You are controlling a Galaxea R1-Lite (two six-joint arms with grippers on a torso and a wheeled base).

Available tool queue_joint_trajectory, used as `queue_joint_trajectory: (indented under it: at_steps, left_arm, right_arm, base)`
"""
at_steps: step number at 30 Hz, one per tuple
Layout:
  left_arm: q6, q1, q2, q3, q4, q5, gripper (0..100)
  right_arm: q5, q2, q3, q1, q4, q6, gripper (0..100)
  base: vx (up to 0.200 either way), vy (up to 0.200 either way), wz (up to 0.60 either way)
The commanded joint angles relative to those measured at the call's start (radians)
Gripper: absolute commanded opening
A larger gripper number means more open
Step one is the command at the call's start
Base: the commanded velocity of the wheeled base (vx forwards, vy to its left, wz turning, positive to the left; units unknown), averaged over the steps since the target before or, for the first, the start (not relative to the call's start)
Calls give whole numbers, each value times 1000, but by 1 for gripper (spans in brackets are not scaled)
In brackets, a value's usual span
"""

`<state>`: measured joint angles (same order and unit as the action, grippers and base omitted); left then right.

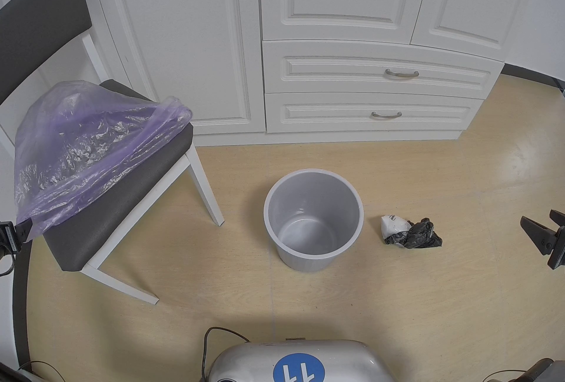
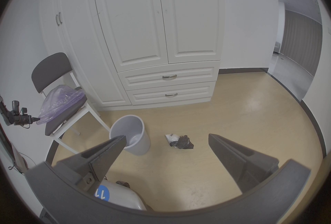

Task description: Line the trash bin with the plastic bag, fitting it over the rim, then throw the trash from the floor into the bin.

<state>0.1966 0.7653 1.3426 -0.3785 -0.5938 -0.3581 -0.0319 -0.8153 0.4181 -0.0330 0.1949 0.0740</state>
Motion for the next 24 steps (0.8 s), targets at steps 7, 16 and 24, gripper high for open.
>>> queue_joint_trajectory:
  at_steps: [7,16,24]
  left_arm:
    - [-49,31,107,-7,-176,4,100]
    - [-75,14,130,35,-215,-4,100]
    - [-69,-35,234,55,-235,2,100]
  right_arm:
    - [0,4,-1,-13,1,0,100]
    - [0,2,-2,-15,1,0,100]
    - [0,1,-2,-15,1,0,100]
  base:
    - [0,0,0]
    - [0,0,0]
    - [0,0,0]
